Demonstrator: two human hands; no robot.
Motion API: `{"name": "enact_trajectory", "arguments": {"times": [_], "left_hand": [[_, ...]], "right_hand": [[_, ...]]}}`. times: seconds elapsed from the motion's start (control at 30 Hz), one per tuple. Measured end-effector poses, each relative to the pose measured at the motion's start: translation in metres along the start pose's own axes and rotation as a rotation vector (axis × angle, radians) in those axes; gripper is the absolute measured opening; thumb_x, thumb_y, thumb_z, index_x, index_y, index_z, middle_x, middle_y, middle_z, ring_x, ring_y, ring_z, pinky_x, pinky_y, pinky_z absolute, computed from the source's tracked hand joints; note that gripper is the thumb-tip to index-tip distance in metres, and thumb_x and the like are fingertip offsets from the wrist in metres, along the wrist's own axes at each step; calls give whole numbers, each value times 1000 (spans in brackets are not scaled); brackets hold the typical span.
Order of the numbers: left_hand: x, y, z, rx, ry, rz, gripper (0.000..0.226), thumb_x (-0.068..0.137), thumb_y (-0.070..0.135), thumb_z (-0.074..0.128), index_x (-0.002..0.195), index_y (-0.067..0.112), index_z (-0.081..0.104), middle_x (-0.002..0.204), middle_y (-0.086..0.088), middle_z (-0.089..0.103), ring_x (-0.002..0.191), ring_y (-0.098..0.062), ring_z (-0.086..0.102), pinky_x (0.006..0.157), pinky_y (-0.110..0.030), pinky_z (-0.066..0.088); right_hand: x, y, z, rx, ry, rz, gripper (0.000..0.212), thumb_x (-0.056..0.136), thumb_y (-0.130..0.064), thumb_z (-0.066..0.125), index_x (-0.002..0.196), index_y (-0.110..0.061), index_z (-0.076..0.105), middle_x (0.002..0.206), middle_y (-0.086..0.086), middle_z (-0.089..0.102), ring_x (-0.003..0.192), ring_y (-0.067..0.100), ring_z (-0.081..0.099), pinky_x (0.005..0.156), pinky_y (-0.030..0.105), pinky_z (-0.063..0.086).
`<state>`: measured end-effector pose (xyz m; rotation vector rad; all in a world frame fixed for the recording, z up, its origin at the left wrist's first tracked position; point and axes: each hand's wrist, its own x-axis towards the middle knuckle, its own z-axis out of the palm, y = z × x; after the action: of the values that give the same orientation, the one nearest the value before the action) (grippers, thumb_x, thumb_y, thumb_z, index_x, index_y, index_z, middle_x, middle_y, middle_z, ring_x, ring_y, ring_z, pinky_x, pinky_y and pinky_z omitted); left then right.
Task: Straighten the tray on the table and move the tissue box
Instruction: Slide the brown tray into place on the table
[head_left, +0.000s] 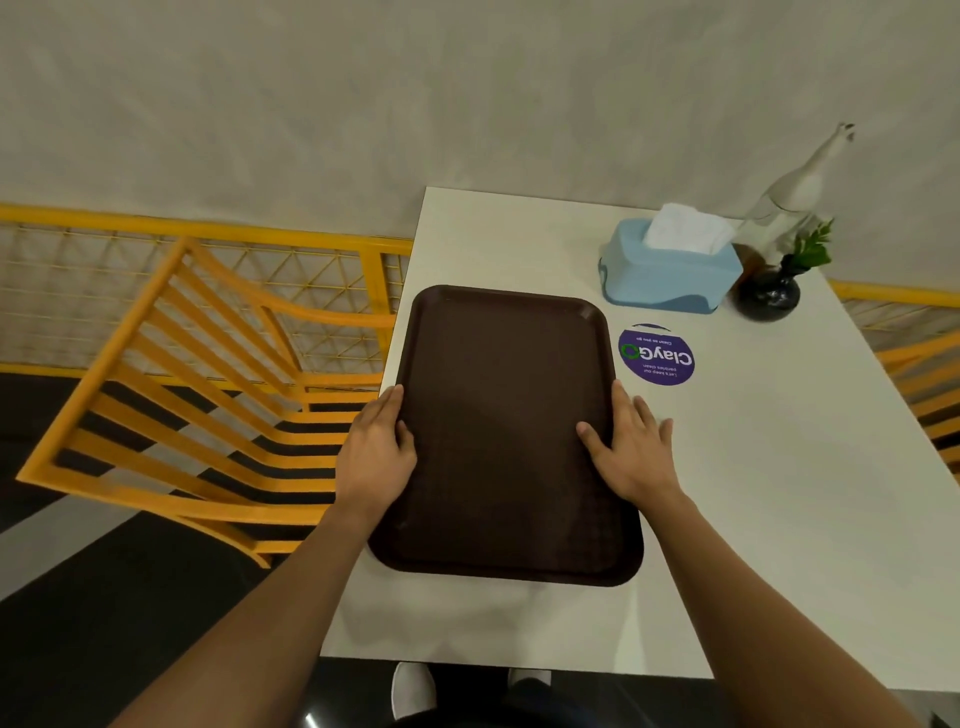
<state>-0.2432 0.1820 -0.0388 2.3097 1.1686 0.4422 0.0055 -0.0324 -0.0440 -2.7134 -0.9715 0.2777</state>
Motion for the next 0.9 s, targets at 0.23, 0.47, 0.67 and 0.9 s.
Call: {"name": "enact_trajectory", "arguments": {"times": [0.23, 0.47, 0.67, 0.9], "left_hand": [[0, 2, 1, -1, -4, -27, 55, 100, 22, 49, 153, 19, 37, 154, -2, 45, 142, -21, 40, 111, -42, 42], [-3, 2, 0, -23, -4, -32, 55, 100, 21, 50, 153, 19, 37, 153, -3, 46, 143, -21, 39, 112, -43, 42], [-3, 1, -1, -50, -8, -4, 55, 99, 19, 51, 152, 18, 39, 150, -4, 49, 139, -23, 44, 106, -45, 47], [0, -1, -3, -100, -83, -28, 61, 98, 34, 54, 153, 23, 32, 151, -5, 43, 138, -27, 43, 107, -45, 44]], "right_hand": [[2, 2, 1, 4, -3, 7, 82, 96, -69, 30, 158, -25, 3, 164, 5, 21, 151, 32, 11, 118, 60, 5], [-1, -1, 0, 2, -1, 12, 82, 95, -70, 27, 159, -24, 1, 165, 4, 19, 151, 31, 10, 118, 60, 4], [-3, 0, 1, 14, -4, 23, 82, 95, -71, 26, 158, -26, 0, 165, 3, 17, 152, 31, 9, 118, 60, 3], [-6, 2, -12, 195, 48, 46, 80, 96, -67, 36, 159, -23, 13, 165, 3, 18, 151, 29, 12, 120, 56, 12]]}}
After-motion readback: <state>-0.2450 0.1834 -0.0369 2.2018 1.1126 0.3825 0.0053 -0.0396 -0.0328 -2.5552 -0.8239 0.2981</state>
